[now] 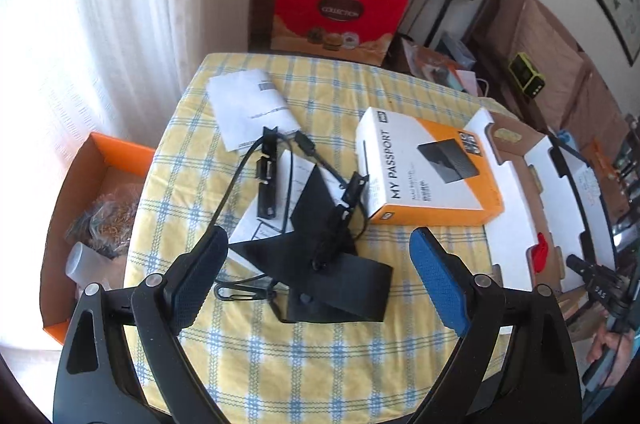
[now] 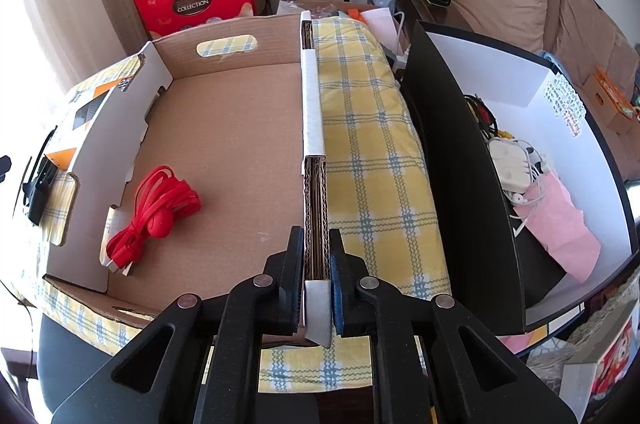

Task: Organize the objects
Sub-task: 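Move the left gripper back to the black pouch, then grasp the black plastic bracket beside the pouch with the left gripper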

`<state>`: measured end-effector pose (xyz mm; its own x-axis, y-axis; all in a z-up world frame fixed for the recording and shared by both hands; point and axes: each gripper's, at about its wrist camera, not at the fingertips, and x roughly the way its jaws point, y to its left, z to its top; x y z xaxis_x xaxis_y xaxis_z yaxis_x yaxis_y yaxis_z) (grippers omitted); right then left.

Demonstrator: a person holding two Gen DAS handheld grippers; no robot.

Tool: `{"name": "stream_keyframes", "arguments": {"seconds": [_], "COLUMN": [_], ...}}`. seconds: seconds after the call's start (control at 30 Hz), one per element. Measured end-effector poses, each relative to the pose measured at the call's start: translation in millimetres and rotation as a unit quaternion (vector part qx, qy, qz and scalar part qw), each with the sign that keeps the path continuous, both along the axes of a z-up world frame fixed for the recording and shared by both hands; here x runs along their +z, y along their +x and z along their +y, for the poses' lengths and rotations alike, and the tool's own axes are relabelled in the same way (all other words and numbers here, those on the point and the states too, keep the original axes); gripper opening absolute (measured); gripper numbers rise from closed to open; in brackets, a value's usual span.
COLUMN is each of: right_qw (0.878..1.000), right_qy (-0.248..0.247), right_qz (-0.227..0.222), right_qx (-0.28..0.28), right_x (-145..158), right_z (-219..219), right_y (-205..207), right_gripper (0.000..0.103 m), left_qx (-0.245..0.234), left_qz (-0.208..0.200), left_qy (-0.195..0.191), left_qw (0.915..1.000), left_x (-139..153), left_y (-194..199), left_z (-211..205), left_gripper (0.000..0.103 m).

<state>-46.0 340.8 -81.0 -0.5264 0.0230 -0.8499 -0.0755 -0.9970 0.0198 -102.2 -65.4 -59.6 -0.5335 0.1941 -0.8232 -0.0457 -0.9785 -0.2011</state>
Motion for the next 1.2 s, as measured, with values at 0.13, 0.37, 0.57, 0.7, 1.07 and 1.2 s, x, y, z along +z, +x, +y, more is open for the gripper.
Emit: {"name": "stream_keyframes", "arguments": {"seconds": [0.13, 0.37, 0.57, 0.7, 1.07, 1.2], "right_qw": [1.0, 1.0, 1.0, 1.0, 1.0, 1.0], "right_qy": [-0.001, 0.006, 0.005, 0.004, 0.005, 0.005], "right_qz": [-0.001, -0.004, -0.003, -0.003, -0.004, -0.004], "right_qx": [-0.001, 0.004, 0.003, 0.003, 0.003, 0.003], "right_x": [0, 0, 0, 0, 0, 0], "right_z": [0, -2, -2, -2, -1, -1], "right_y": [0, -1, -1, -1, -1, -1], "right_gripper": [0.01, 0.01, 0.01, 0.01, 0.01, 0.01], "left_qx": [0.009, 0.01, 0.018, 0.017, -0.001, -0.036], "left_qz": [-0.009, -0.013, -0.017, -0.025, -0.031, -0.022], "left_qy": [0.003, 0.003, -0.004, -0.008, -0.009, -0.041], "left_qw": [0.9999, 0.9999, 0.9997, 0.9995, 0.9995, 0.9983], "left_x": [-8, -13, -17, -25, -38, -35], "left_y": [1, 0, -4, -7, -19, -28], "left_z": [-10, -12, -17, -22, -7, 13], "left_gripper": [0.091, 0.091, 0.091, 0.091, 0.088, 0.076]}}
